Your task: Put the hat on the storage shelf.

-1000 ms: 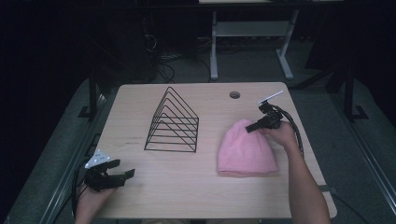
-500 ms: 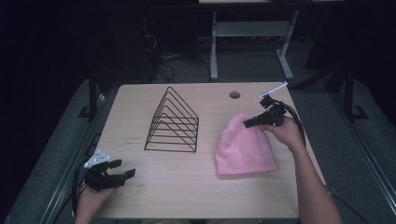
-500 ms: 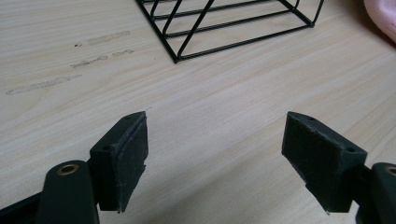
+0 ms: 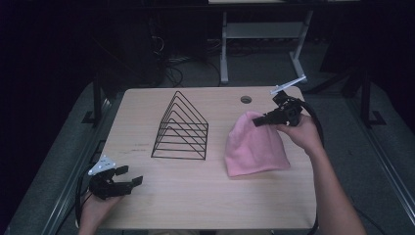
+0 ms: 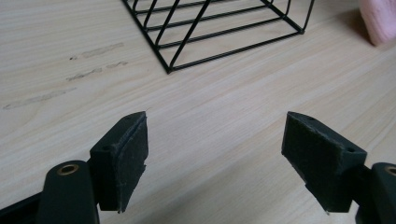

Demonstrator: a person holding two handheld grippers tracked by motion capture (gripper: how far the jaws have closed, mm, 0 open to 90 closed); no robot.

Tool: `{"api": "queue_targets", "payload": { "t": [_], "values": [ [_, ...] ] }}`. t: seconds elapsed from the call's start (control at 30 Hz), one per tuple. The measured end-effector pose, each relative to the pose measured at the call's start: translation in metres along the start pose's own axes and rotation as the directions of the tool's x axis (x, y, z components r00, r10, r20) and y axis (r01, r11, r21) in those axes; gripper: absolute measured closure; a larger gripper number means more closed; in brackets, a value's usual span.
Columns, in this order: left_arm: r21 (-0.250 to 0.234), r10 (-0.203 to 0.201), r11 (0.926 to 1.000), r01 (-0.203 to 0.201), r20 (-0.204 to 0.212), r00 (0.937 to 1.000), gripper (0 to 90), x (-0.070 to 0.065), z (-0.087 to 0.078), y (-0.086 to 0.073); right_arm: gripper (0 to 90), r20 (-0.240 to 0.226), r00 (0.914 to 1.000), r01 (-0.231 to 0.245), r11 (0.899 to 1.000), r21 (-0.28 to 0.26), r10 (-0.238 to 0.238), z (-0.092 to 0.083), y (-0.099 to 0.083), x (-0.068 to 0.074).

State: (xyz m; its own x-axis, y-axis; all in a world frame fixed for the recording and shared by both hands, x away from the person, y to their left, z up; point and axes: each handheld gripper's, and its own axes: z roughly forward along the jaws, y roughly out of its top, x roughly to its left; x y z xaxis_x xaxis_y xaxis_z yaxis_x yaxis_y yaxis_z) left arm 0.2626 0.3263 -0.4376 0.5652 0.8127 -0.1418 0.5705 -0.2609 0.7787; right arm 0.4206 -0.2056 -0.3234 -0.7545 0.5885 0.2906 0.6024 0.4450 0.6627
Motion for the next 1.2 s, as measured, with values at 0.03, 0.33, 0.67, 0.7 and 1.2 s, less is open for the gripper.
{"api": "queue_targets", "payload": {
  "t": [0.03, 0.33, 0.67, 0.7, 1.2],
  "values": [
    [0.0, 0.002, 1.0, -0.002, 0.006, 1.0, 22.8, 0.0, 0.0, 0.001, 78.2, 0.0, 1.0, 0.007, 1.0, -0.002, -0.007, -0.002, 0.002, 0.002],
    [-0.003, 0.037, 0.9993, -0.037, 0.017, 0.9992, 22.7, -0.005, 0.0, 0.014, 78.3, -0.014, 0.9988, 0.047, 0.998, -0.039, -0.047, -0.018, 0.014, 0.015],
    [-0.001, 0.066, 0.9978, -0.066, 0.089, 0.9938, 22.6, -0.006, -0.01, 0.029, 78.3, -0.03, 0.9968, 0.072, 0.996, -0.06, -0.074, -0.032, 0.03, 0.027],
    [0.0, 0.07, 0.9975, -0.07, 0.095, 0.993, 22.7, -0.007, -0.01, 0.03, 78.3, -0.031, 0.9966, 0.075, 0.995, -0.063, -0.077, -0.032, 0.031, 0.028],
    [-0.005, 0.119, 0.9928, -0.12, 0.172, 0.978, 17.5, -0.012, -0.014, 0.062, 78.0, -0.048, 0.9912, 0.12, 0.99, -0.072, -0.124, -0.039, 0.055, 0.046]
  ]
}}
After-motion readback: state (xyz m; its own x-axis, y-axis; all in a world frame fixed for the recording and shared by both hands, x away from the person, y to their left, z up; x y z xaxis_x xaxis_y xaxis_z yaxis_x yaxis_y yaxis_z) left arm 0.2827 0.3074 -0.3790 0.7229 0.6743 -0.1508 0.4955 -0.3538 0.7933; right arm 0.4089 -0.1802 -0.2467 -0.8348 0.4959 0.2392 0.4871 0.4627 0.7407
